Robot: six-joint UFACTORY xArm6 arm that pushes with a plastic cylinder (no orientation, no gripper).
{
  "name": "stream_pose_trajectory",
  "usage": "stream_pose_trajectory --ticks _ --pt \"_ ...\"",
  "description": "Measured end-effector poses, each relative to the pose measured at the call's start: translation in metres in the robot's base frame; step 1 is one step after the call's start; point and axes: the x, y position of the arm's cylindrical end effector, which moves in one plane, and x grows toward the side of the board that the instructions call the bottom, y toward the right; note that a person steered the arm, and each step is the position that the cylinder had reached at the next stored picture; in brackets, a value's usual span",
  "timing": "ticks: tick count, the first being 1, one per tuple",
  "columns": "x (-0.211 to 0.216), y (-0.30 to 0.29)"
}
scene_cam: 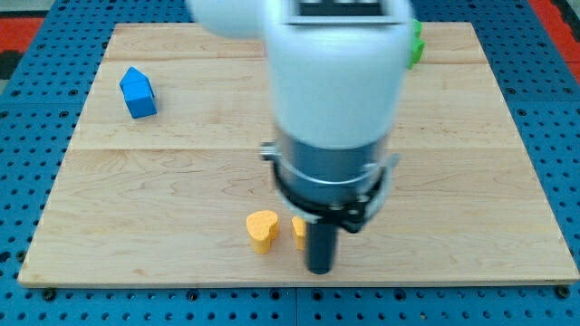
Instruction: Push both the yellow blocks vertical to each other
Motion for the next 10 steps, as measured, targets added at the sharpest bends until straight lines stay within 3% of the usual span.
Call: stream_pose_trajectory --ticks 1,2,4,5,6,8,10 --pt "-0.018 0.0" --pt "-0.051 -0.056" --pt "-0.005 -0.022" --pt "0.002 -0.103" --pt "-0.011 -0.115" --pt "-0.091 -0.034" --pt "-0.149 -0.032"
